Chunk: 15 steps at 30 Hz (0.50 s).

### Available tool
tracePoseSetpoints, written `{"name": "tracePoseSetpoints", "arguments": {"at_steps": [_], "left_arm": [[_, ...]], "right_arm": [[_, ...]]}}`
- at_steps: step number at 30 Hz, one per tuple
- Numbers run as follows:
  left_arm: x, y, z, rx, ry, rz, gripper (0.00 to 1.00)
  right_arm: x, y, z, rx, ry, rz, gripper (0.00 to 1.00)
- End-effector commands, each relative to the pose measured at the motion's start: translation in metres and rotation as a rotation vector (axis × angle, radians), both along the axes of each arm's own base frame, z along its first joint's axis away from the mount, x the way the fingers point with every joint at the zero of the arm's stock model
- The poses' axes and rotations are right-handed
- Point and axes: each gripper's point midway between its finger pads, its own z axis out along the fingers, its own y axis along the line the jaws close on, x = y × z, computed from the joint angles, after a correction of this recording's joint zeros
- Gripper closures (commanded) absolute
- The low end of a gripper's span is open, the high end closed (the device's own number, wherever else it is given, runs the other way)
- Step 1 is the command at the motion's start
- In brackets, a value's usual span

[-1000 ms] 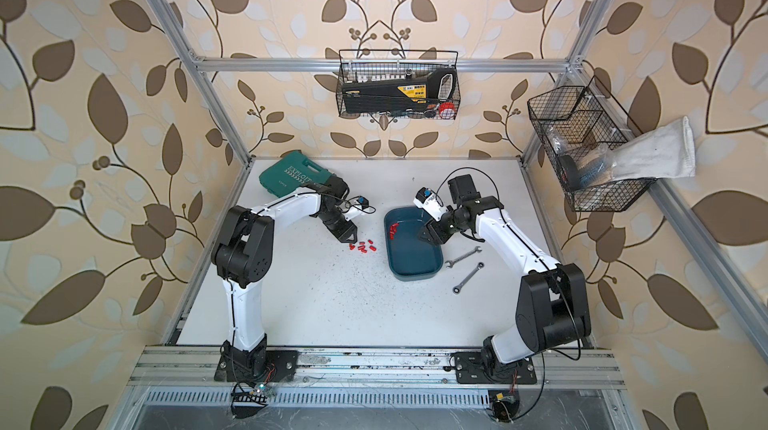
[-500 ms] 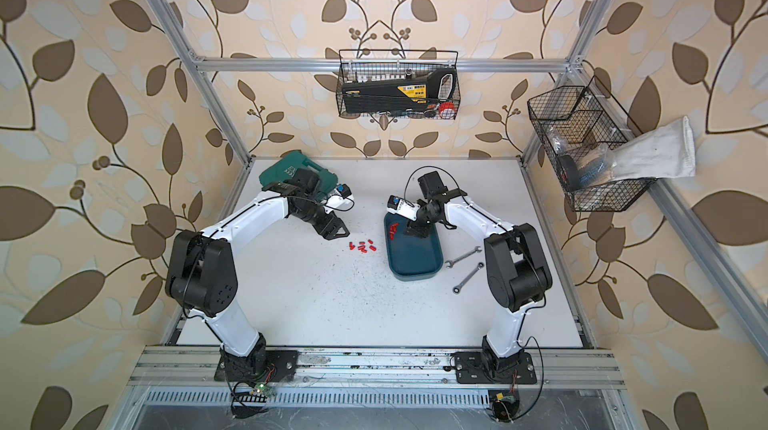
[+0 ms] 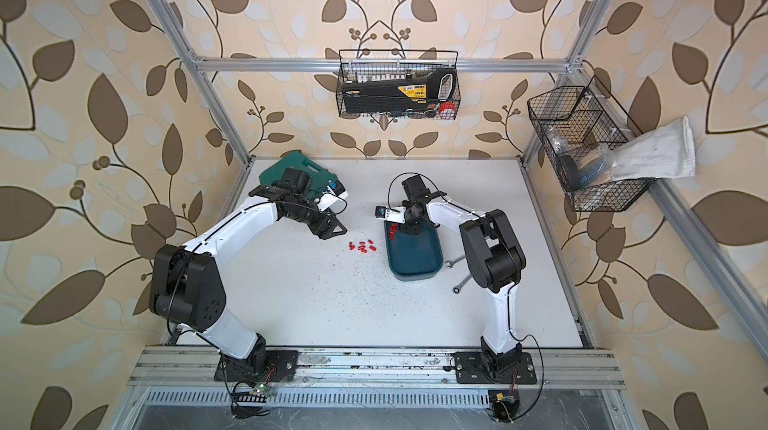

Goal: Take the screw protection sleeves out of the storage box
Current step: Pick up the screw protection sleeve from the storage box.

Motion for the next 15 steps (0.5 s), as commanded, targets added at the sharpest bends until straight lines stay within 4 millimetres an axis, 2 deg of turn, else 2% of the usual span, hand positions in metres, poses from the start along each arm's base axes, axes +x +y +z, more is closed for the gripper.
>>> {"name": "tracePoseSetpoints", "arguments": {"at_steps": [1,11,15], "left_arm": [[-0.002,0.000,0.019,-0.039,-0.041,-0.012,0.20],[-0.003,-0.001,0.023,-0.046,-0.035,-0.019,0.19],[-0.003,0.000,0.022,-0.041,-0.039,-0.018,0.19]], "right_arm": [[0.011,0.002,-0.006,-0.053,-0.040,0.032,0.62],[0.013,0.005,-0.021,-0.112,-0.041,0.085,0.73],[0.007,0.004,-0.029,-0.126,-0.009,0.105,0.77]]}}
